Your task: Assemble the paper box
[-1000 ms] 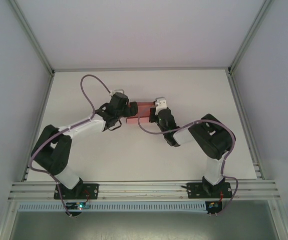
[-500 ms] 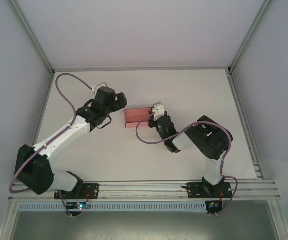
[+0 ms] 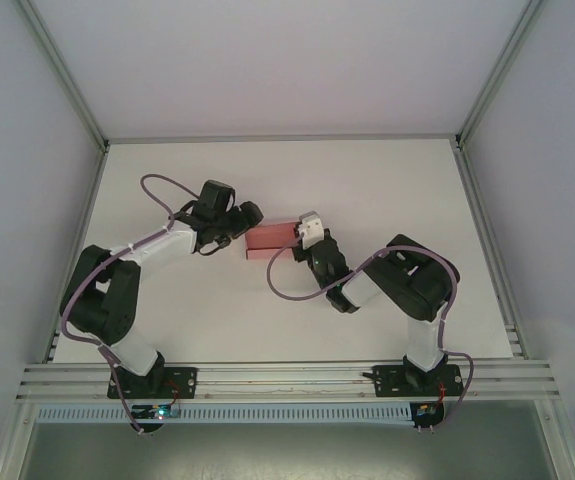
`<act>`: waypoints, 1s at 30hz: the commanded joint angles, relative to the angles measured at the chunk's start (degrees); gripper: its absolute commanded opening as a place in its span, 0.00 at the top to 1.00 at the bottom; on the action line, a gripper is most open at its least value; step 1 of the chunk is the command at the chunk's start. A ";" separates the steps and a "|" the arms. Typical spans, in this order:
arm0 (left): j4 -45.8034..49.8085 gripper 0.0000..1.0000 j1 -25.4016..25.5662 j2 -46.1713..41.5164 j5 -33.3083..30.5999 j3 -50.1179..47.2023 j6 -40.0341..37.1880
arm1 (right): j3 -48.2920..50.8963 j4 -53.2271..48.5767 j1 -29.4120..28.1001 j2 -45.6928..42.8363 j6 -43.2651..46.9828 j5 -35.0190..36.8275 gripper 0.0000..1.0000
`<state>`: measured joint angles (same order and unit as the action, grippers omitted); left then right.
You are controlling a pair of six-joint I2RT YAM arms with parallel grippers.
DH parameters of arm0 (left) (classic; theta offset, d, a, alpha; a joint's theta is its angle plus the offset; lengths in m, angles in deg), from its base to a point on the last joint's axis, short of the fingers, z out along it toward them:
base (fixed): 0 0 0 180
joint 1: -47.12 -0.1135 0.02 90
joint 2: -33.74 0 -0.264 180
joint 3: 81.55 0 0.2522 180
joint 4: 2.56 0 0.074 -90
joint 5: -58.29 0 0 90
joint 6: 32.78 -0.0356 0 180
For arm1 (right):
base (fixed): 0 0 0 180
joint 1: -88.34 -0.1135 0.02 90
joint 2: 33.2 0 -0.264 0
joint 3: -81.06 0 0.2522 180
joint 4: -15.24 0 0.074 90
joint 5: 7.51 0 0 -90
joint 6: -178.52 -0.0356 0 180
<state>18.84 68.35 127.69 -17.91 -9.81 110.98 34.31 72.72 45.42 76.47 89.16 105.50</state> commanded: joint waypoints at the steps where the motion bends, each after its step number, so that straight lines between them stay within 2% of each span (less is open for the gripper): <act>1: -3.77 0.29 -0.65 1.93 4.65 -1.64 0.97 | 1.16 -4.25 -1.51 -0.18 1.16 0.48 0.94; 6: -5.84 0.36 -0.76 3.75 5.74 -4.08 1.66 | 0.98 -7.70 -2.65 -2.26 1.04 0.97 0.87; 11: -3.52 0.37 -0.77 3.91 3.65 -5.10 0.20 | 0.95 -12.68 -3.22 -6.38 0.18 0.90 0.77; 14: -3.13 0.38 -0.71 3.77 2.76 -5.80 -0.33 | 0.40 -16.42 -3.31 -8.71 -0.71 0.31 0.65; 18: -2.26 0.38 -0.72 3.79 1.47 -5.88 -0.98 | 0.56 -20.29 -3.28 -11.59 -1.26 -2.57 0.55; 20: -2.05 0.38 -0.75 3.89 1.08 -5.95 -1.50 | 0.62 -24.46 -3.36 -13.72 -0.47 -3.78 0.40; 23: -1.28 0.38 -0.74 4.15 0.48 -5.60 -2.07 | 1.37 -31.37 -3.31 -17.99 2.28 -8.83 0.21; 26: -0.82 0.39 -0.76 4.22 0.09 -5.50 -2.98 | 1.97 -39.05 -3.09 -22.98 5.05 -18.01 0.02; 28: -0.61 0.39 -0.75 4.27 0.11 -5.37 -3.47 | 1.38 -44.87 -2.91 -25.83 6.10 -24.43 0.02; 30: -0.15 0.39 -0.78 4.32 0.10 -5.08 -4.02 | 0.61 -48.08 -2.90 -28.44 5.66 -25.82 0.02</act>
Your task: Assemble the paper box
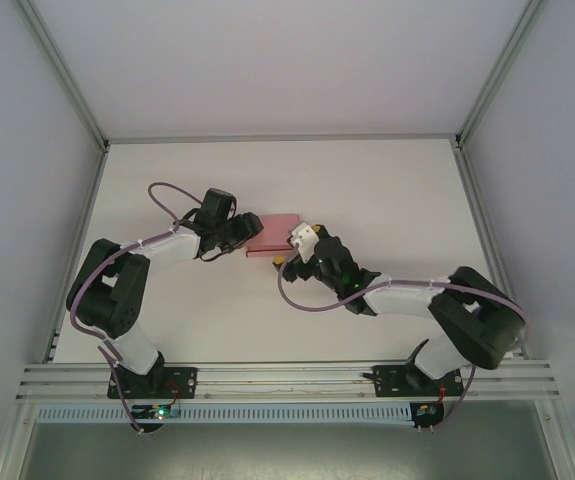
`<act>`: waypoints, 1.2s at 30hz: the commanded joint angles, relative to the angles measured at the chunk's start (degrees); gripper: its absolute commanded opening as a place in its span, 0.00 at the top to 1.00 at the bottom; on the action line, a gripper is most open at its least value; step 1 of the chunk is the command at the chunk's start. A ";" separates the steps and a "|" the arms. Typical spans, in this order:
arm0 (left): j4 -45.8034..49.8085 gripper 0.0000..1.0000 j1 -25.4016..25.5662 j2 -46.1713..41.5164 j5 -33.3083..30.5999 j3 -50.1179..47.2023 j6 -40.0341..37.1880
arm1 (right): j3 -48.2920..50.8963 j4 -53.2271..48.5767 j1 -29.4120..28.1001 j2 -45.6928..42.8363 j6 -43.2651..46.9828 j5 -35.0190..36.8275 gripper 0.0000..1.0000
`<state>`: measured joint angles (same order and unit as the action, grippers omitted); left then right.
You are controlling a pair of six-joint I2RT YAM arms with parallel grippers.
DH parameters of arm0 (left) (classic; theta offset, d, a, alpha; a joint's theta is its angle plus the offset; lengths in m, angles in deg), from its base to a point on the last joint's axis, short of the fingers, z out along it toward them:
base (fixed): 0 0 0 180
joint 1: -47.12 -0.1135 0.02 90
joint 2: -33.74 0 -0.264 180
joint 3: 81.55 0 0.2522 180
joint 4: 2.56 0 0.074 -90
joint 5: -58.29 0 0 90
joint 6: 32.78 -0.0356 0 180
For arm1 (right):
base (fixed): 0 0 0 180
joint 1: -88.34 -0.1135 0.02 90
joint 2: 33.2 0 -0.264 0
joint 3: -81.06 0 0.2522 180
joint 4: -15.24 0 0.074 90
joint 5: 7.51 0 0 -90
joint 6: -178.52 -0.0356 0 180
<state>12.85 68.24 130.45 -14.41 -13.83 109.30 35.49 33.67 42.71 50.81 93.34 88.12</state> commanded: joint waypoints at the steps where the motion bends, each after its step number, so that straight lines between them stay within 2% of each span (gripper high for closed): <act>1: 6.08 0.39 -0.69 1.69 -3.40 -0.97 -2.54 | -0.69 -8.98 0.25 -3.71 0.76 -9.32 0.02; 4: 6.38 0.39 -0.54 1.99 -3.65 -0.77 -3.17 | -2.07 -8.46 2.45 -5.60 -0.77 -12.12 0.02; 7: 6.62 0.39 -0.65 2.57 -3.52 -0.52 -3.66 | -5.38 -7.17 6.98 -4.82 -9.39 -12.67 0.02; 11: 6.52 0.39 -0.64 2.70 -3.13 -0.38 -4.29 | -11.44 -7.04 15.61 0.82 -24.35 -20.19 0.02; 14: 6.80 0.39 -0.65 2.72 -3.31 -0.23 -4.70 | -15.92 -8.20 18.27 6.74 -28.51 -21.79 0.02; 20: 7.19 0.39 -0.64 3.75 -2.91 0.18 -5.35 | -21.05 -9.33 20.35 16.19 -33.76 -22.87 0.02; 29: 7.33 0.39 -0.65 5.15 -1.77 0.64 -5.84 | -24.61 -14.17 20.85 24.31 -35.39 -26.15 0.03; 36: 6.69 0.40 -0.62 6.65 -0.42 1.07 -5.66 | -25.05 -15.43 20.86 27.54 -35.36 -29.64 0.19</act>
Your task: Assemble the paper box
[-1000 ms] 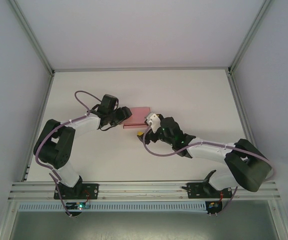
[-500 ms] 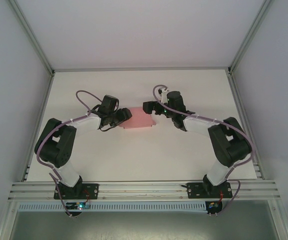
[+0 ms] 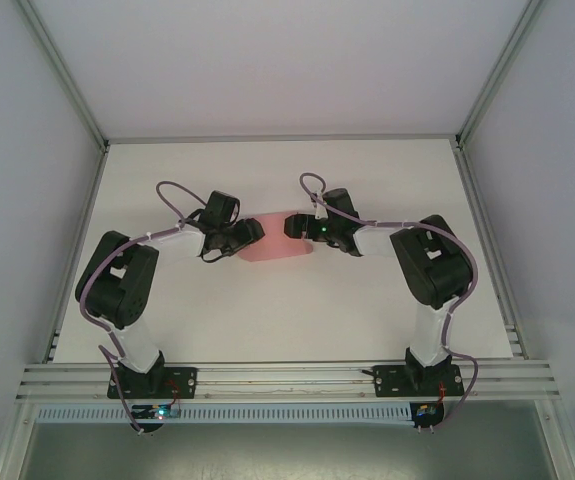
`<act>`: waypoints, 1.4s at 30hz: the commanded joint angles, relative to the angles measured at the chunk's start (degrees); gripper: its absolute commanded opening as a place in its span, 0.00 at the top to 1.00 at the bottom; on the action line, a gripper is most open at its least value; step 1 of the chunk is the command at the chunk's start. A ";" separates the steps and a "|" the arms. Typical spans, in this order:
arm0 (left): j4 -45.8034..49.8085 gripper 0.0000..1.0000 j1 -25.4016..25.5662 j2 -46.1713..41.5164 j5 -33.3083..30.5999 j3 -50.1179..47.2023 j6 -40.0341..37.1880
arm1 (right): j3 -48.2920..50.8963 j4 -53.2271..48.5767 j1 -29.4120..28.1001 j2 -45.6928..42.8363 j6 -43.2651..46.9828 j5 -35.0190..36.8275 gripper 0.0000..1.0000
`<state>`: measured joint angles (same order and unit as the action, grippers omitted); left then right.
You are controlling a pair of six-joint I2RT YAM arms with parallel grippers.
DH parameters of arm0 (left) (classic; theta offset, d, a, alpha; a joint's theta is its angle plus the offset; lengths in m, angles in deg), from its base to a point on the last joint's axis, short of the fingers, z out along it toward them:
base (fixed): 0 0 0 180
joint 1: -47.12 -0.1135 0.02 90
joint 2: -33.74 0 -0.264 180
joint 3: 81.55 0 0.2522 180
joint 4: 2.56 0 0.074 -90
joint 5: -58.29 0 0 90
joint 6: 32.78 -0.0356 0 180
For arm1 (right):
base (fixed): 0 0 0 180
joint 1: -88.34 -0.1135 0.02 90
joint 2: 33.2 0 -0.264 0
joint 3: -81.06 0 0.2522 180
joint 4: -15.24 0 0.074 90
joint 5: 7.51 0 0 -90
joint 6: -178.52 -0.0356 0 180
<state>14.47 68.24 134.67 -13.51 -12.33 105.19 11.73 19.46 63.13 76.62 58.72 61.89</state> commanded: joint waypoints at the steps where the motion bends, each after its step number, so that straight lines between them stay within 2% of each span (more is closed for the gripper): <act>1: 4.41 0.40 -0.64 2.44 -1.08 -0.64 -1.50 | -1.46 -1.46 0.49 2.35 -0.36 -4.42 0.22; 6: 2.61 0.41 -0.64 2.92 0.66 -0.55 -1.55 | -0.65 -1.66 0.47 3.69 -0.53 -5.22 0.35; 10: 1.89 0.42 -0.63 4.33 2.76 0.07 -1.48 | 0.46 -1.97 0.76 3.51 -0.73 -4.01 0.51; 15: 1.55 0.42 -0.60 4.81 3.89 0.76 -1.74 | 1.30 -2.11 1.25 3.12 -0.79 -2.90 0.57; 20: 4.78 0.39 -0.65 2.43 2.16 2.06 -4.15 | 2.44 -2.16 1.89 2.60 -0.13 -2.34 0.67; 29: 9.16 0.22 -1.77 -4.06 -3.14 4.65 -7.29 | 2.22 -3.89 2.20 1.21 3.72 -2.42 0.69; 32: 8.77 0.19 -3.15 -3.67 -3.44 5.24 -7.90 | 2.05 -4.06 2.24 1.01 4.54 -2.08 0.69; 37: 3.39 0.23 -4.47 0.19 2.02 5.79 -6.82 | 1.44 -3.85 2.27 1.21 4.77 -2.51 0.70; 42: 0.69 0.34 -4.41 4.08 8.61 7.22 -6.24 | 1.18 -3.28 2.53 1.01 3.84 -1.91 0.70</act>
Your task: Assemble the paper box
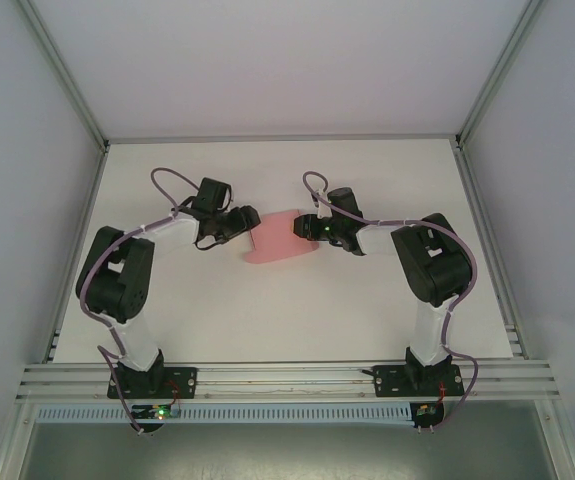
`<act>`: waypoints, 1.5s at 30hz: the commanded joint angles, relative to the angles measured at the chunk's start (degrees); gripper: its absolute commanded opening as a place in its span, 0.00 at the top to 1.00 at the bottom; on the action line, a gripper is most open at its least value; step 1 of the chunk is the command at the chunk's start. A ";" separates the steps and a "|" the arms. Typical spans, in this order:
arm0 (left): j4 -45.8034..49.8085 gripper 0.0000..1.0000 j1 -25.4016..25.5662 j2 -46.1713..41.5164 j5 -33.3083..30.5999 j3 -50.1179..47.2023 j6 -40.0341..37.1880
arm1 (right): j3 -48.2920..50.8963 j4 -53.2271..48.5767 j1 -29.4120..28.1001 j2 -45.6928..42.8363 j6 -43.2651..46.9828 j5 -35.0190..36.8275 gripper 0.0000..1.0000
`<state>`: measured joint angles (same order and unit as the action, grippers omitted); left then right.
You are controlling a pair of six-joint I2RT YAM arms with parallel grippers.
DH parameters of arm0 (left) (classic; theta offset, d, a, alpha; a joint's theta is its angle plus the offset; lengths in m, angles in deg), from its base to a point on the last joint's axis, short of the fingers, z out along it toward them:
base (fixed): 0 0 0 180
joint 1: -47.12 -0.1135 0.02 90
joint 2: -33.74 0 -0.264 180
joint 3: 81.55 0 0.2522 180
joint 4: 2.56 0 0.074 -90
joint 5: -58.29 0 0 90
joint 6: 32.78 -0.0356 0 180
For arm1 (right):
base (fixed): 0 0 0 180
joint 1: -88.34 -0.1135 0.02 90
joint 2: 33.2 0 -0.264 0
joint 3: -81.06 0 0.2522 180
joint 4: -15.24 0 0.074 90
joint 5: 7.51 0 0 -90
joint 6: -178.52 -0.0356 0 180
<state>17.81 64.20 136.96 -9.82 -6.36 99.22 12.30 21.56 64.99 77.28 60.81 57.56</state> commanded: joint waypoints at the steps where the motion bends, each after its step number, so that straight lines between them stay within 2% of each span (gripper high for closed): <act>1: -2.84 0.37 -0.38 2.23 5.93 1.15 -0.19 | 0.51 -5.24 0.51 0.28 1.52 2.34 0.69; 6: -5.53 0.55 -0.39 2.41 7.72 -2.06 0.63 | 0.24 -4.56 0.97 -0.20 0.00 2.75 0.69; 10: -9.13 0.67 -0.51 3.03 9.51 -4.19 2.23 | 0.31 -3.40 0.99 -1.17 -1.31 0.48 0.63; 12: -10.21 0.77 -0.82 3.13 9.76 -5.18 2.65 | 0.92 -2.32 1.04 -2.55 -2.30 -0.48 0.54; 13: -10.59 0.80 -1.11 3.13 9.89 -5.65 2.52 | 1.19 -2.12 1.13 -3.36 -2.50 -1.11 0.44; 21: -20.18 0.86 -3.29 1.35 12.67 -12.62 2.11 | 2.88 -0.12 3.99 -7.29 -7.51 -9.42 0.28; 25: -28.78 0.87 -4.14 1.34 14.52 -16.52 4.74 | 1.74 -6.00 4.12 -8.27 -7.80 -12.60 0.12; 27: -31.71 0.93 -4.62 2.27 15.19 -17.68 6.42 | 1.70 -8.73 4.11 -8.69 -7.54 -12.49 0.08; 33: -41.96 0.95 -6.35 4.62 18.61 -20.99 11.03 | 3.34 -11.51 3.98 -9.95 -9.25 -14.17 0.04; 41: -42.12 0.95 -6.62 5.06 18.65 -21.20 10.68 | 2.09 -8.45 2.35 -6.51 -12.47 -17.83 0.05; 43: -42.38 0.95 -6.69 5.06 18.72 -21.43 10.49 | 2.09 -4.77 2.49 -5.36 -14.85 -18.61 0.08; 45: -42.13 0.94 -6.71 5.06 18.85 -21.29 10.24 | 1.93 -0.05 2.41 -4.13 -17.39 -20.80 0.17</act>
<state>-25.29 58.26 140.06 9.26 -26.45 109.40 14.85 14.67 67.80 71.20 47.92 40.43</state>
